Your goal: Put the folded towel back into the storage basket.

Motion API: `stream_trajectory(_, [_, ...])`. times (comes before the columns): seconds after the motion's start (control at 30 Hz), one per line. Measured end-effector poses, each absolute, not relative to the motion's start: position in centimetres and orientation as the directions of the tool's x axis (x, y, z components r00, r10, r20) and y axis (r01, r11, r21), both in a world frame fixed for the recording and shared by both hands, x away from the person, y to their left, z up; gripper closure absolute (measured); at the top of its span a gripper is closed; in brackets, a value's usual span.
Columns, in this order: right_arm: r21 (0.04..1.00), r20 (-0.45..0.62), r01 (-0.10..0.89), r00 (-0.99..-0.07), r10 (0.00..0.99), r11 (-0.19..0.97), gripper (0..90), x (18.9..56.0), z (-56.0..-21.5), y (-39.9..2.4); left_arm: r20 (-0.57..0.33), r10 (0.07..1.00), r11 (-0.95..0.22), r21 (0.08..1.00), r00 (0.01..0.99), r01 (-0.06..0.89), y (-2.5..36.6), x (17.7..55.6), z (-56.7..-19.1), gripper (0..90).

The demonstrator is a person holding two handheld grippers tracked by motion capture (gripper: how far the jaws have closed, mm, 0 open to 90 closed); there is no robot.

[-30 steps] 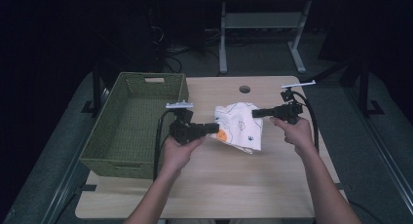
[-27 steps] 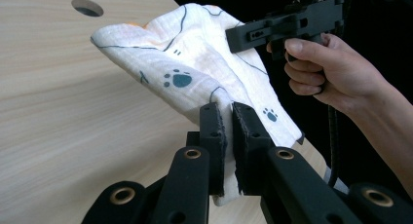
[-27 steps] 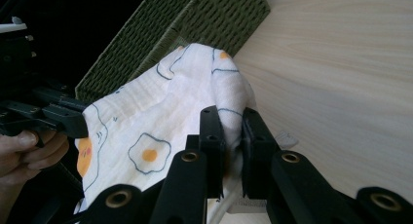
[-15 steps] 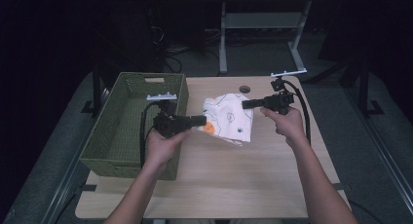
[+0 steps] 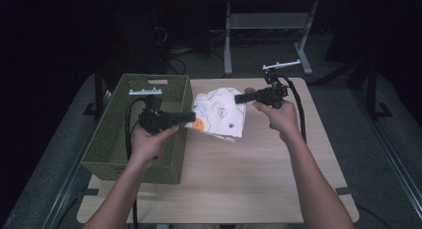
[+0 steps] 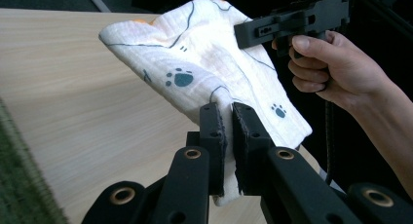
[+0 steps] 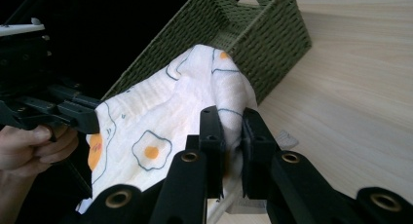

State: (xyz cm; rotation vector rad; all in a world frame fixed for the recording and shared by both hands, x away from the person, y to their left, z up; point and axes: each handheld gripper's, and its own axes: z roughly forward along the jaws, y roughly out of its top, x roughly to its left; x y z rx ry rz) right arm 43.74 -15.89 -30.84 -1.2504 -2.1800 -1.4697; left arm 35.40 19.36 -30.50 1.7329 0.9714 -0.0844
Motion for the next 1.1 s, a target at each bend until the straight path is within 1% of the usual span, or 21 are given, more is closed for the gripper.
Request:
stream_trajectory(0.47, [0.659,0.579,0.733,-0.638,0.508,0.171,81.4,44.6,-29.1,-11.9,-0.502,0.570,-0.043,0.772,0.651,0.634,22.9,35.4,-29.6,84.0])
stream_trajectory(0.67, [0.658,0.578,0.731,-0.644,0.502,0.180,81.4,45.0,-28.8,-10.6,-0.492,0.582,-0.043,0.776,0.647,0.629,24.3,35.4,-29.2,84.0])
stream_trajectory(1.1, [0.656,0.573,0.725,-0.659,0.487,0.210,81.3,45.9,-28.4,-6.3,-0.491,0.606,-0.025,0.774,0.625,0.632,27.9,35.4,-29.0,84.1])
